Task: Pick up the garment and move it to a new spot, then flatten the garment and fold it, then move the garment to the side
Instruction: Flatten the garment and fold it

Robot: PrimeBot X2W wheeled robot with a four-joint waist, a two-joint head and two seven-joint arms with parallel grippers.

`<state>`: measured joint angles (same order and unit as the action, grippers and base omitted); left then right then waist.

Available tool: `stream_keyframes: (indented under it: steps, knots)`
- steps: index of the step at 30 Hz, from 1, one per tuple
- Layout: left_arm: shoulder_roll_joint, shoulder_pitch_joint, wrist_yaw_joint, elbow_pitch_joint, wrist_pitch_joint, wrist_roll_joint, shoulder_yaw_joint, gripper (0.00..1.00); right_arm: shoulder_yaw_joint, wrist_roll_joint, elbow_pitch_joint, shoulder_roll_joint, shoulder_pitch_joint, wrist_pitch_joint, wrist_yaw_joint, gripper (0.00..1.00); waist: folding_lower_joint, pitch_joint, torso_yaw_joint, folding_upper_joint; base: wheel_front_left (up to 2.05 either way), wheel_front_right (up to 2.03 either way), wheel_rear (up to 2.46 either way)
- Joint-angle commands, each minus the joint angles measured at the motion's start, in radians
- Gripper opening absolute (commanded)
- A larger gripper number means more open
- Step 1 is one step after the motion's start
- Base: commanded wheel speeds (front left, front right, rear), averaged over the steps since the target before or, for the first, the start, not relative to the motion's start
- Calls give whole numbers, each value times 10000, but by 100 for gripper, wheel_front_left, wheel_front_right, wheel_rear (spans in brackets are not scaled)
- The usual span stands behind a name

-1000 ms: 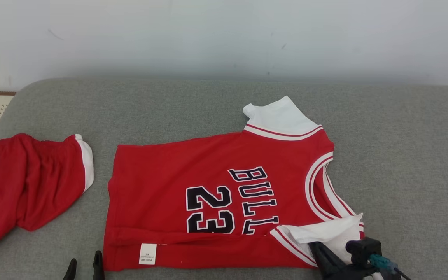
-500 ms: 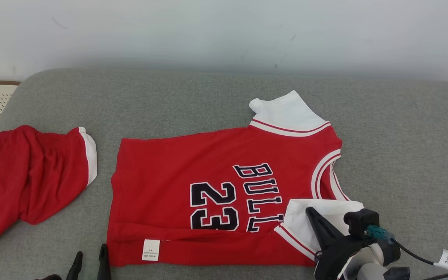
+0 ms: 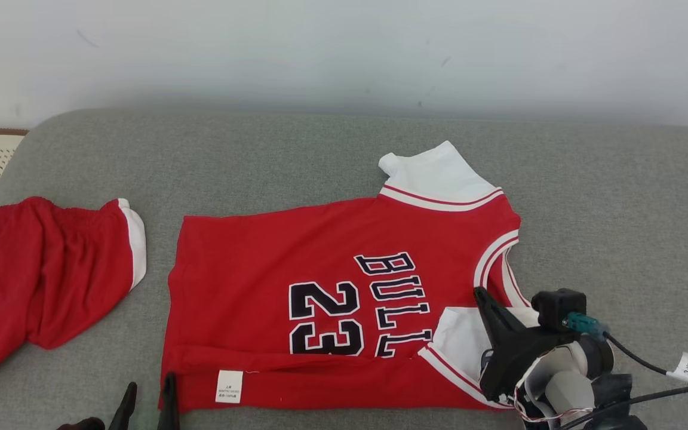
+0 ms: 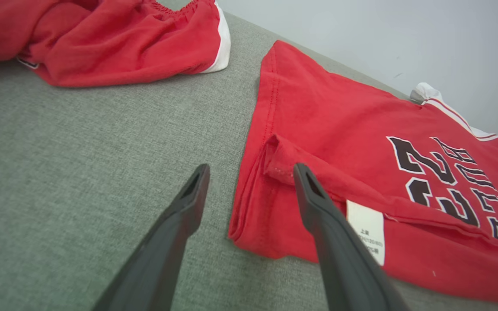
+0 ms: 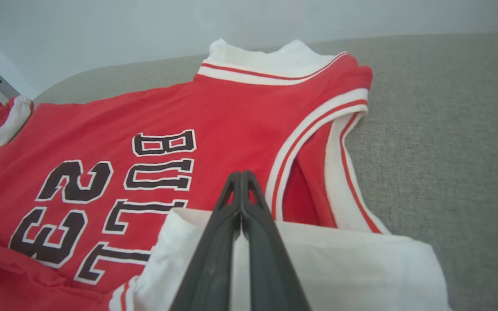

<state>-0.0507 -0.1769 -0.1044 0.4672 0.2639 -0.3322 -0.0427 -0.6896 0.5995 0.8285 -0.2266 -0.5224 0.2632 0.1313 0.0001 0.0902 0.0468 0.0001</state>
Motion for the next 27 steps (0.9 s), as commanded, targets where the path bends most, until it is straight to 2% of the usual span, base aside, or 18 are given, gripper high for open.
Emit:
stream_keyframes:
  steps: [1,8,15,19,20,21,22,23,27]
  knots:
    - [-5,80,-14,-15,9,40,-9,100,191,-63,-304,-38,-6,10,-11,0,-1,-74,-107,-1,0,0,0]
    - [-3,266,85,-161,9,191,-103,100,1551,-864,-1713,-219,770,12,-11,0,-1,-376,-440,-1,0,0,0]
    - [-5,390,180,-330,9,371,-213,100,3133,-2208,-2885,-252,1756,13,-11,1,-1,-540,-706,-1,0,0,0]
    - [-3,383,231,-423,9,439,-253,100,3896,-2721,-3395,-35,2358,13,-11,36,-1,-499,-800,-1,0,0,0]
    - [-3,377,250,-447,9,464,-264,100,4010,-2814,-3451,20,2518,13,-11,40,-1,-479,-815,-1,0,0,0]
    - [-5,368,262,-461,9,494,-265,100,4140,-2889,-3491,51,2625,13,-11,49,-1,-460,-826,-1,0,0,0]
    - [-3,356,261,-476,7,511,-269,100,4249,-2933,-3539,89,2711,13,-11,78,-1,-441,-837,-1,0,0,0]
    - [-3,344,255,-481,7,526,-264,100,4357,-2968,-3593,165,2815,13,-11,100,-1,-426,-845,-1,0,0,0]
    - [-3,293,290,-484,9,516,-245,100,4654,-3147,-3713,345,3213,14,-11,100,-1,-361,-856,-1,0,0,0]
